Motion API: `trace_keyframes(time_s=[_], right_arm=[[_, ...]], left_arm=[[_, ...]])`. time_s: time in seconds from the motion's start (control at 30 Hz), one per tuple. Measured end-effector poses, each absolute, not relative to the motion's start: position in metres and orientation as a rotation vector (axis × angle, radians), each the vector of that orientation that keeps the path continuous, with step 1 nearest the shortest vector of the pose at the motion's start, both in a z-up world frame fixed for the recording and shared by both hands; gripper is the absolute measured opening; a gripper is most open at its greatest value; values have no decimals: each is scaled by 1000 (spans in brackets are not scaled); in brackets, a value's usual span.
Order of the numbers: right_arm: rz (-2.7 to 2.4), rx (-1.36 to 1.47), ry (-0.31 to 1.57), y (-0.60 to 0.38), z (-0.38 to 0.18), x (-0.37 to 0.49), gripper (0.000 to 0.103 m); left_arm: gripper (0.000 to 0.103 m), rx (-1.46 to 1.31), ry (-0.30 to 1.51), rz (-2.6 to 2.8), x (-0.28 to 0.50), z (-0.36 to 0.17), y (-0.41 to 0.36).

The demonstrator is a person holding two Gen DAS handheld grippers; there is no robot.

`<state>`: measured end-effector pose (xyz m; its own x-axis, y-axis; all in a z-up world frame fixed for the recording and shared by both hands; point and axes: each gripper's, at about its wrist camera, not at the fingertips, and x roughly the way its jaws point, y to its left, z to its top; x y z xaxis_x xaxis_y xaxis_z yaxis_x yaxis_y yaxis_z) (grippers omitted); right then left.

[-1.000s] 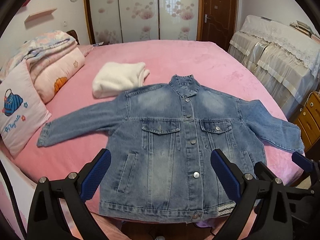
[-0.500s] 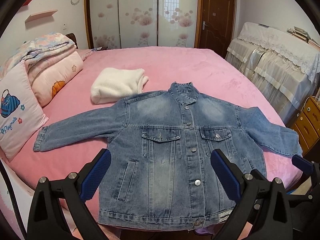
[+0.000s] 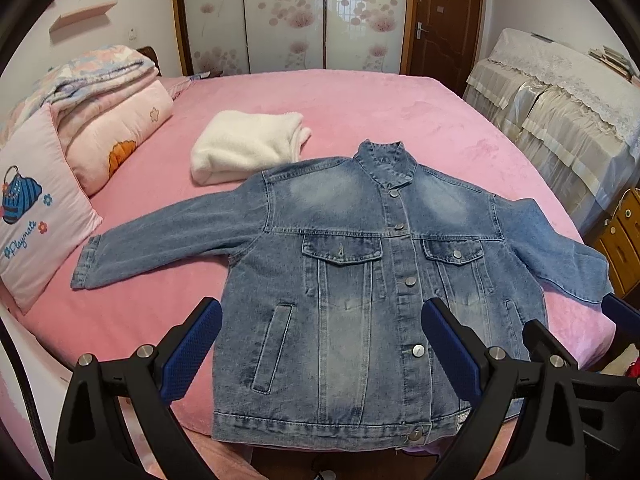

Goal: Fold large clothes

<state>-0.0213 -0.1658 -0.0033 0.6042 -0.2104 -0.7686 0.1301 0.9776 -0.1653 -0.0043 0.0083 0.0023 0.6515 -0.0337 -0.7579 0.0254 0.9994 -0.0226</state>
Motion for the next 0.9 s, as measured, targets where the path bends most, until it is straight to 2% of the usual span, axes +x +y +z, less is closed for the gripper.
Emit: trace_keyframes(time_s=[0.9], right_arm=[[-181, -55, 870, -172, 6, -19, 101]], left_arm=[[99, -82, 887, -55, -3, 2, 16]])
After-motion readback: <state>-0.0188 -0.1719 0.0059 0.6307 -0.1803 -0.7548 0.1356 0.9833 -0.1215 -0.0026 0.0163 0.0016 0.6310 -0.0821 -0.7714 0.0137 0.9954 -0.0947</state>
